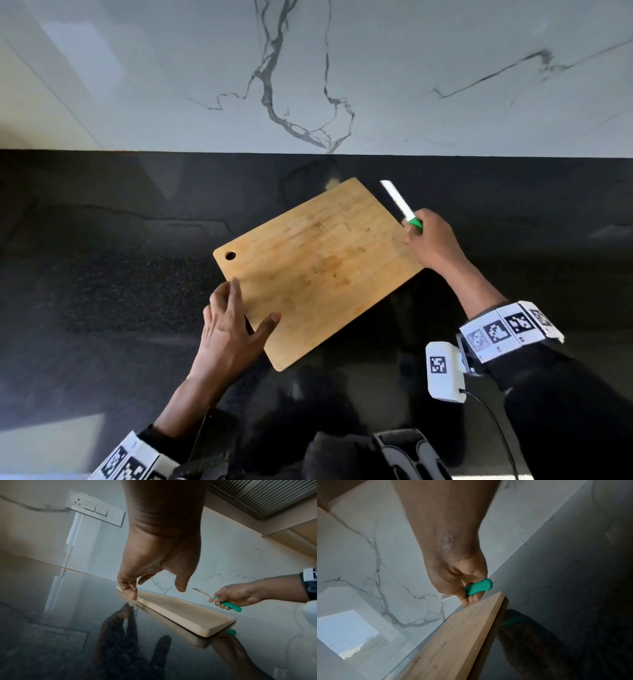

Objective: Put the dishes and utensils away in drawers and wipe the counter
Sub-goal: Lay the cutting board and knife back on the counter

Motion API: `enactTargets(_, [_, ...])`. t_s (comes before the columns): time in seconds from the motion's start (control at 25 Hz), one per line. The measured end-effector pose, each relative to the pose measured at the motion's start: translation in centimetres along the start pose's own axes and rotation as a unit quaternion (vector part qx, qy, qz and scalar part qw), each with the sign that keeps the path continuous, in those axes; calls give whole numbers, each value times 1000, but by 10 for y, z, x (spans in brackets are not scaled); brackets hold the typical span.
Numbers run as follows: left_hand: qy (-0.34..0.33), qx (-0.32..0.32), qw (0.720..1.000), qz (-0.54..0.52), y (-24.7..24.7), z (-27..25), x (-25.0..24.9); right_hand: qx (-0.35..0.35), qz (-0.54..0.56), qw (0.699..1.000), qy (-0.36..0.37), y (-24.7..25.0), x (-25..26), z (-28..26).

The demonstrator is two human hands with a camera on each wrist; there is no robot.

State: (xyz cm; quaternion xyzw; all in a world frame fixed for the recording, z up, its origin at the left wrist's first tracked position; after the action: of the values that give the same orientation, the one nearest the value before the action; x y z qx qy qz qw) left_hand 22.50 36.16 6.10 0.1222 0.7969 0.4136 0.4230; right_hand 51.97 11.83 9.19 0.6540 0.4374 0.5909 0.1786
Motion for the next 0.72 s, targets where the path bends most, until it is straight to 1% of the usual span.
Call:
enactTargets(0.08, [17,12,999,-39,-4,2,7,-26,-14,999,-32,10,-11,8])
enactTargets(0.16, [36,33,996,-80,-9,2,10,-17,-62,997,-44,3,-15,13])
enactTargets(0.2, [49,47,994,-86,-14,0,9,-3,-68,996,-54,-2,-16,13])
enactTargets(0.28, [70,77,990,-92,-25,-5,5,25,-36,995,-89,-13,-18,11])
enactTargets(0.36, [77,92,988,-100,-30,-11,-4,31,9,991,-128,-16,-23,8])
enactTargets(0.52, [86,91,985,-120,-22,-15,-20,53,87,978,-182,-8,-34,4])
enactTargets(0.6, [103,97,984,-104,-20,-16,-20,59,126,968,-209,0,-45,-8])
enactTargets(0.72, [122,114,983,-76,-21,-15,-16,84,140,961,-221,5,-56,-28])
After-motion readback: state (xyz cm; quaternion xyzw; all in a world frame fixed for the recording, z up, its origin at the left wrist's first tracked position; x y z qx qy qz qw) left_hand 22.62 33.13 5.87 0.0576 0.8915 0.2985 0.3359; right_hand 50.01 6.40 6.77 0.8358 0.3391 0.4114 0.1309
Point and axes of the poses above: each hand's wrist, its own z-axis towards the middle knuckle, its own y-axis out of the back of the hand, x = y × z, the point moved 10 cm from there along z, towards the middle knuckle, and after that the axes turned 1 degree about -y, right-handed, at the moved point
